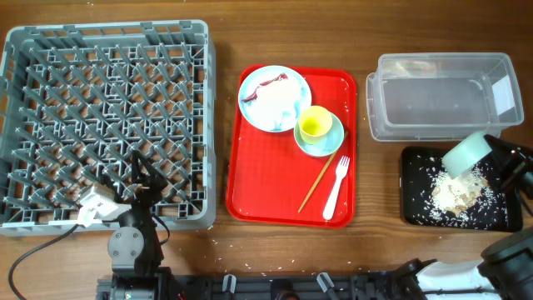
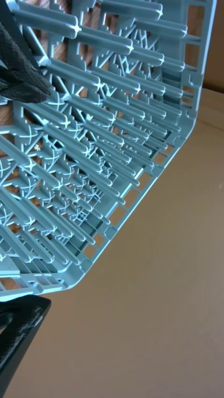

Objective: Sort waste into correct bins and load items into the dishwasher rack
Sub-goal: 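Carry the bowl to the black tray and tip the rice out, then return the empty green bowl to the red tray and release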

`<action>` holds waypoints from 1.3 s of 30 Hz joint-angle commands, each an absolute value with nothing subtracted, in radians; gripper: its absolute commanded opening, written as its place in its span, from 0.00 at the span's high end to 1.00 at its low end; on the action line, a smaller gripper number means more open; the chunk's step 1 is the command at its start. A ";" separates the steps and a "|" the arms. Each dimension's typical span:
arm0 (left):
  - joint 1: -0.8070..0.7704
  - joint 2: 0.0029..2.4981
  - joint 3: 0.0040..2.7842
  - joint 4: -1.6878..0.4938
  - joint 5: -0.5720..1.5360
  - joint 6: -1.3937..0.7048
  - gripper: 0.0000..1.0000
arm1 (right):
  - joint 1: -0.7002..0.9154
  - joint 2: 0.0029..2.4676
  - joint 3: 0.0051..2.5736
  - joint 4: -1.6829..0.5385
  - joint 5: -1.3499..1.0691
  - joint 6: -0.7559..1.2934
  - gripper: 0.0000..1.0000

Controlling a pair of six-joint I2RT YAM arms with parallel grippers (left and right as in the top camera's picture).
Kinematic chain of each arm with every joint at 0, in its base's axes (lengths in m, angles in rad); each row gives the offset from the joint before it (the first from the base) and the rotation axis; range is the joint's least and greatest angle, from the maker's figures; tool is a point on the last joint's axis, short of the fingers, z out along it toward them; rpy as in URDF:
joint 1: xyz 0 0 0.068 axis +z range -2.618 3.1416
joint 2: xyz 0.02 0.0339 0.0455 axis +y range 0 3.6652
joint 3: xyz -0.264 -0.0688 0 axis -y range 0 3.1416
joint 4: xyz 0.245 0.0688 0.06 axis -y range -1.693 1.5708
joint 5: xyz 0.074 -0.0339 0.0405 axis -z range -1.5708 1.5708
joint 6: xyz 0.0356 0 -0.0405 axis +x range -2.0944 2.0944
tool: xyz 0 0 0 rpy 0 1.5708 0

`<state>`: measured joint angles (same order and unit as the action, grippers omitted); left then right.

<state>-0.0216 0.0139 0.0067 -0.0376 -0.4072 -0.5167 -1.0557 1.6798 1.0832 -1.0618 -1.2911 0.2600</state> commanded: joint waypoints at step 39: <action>-0.024 0.007 0.006 -0.042 -0.424 -0.502 0.00 | 0.669 1.184 1.178 -0.776 -0.083 0.580 0.96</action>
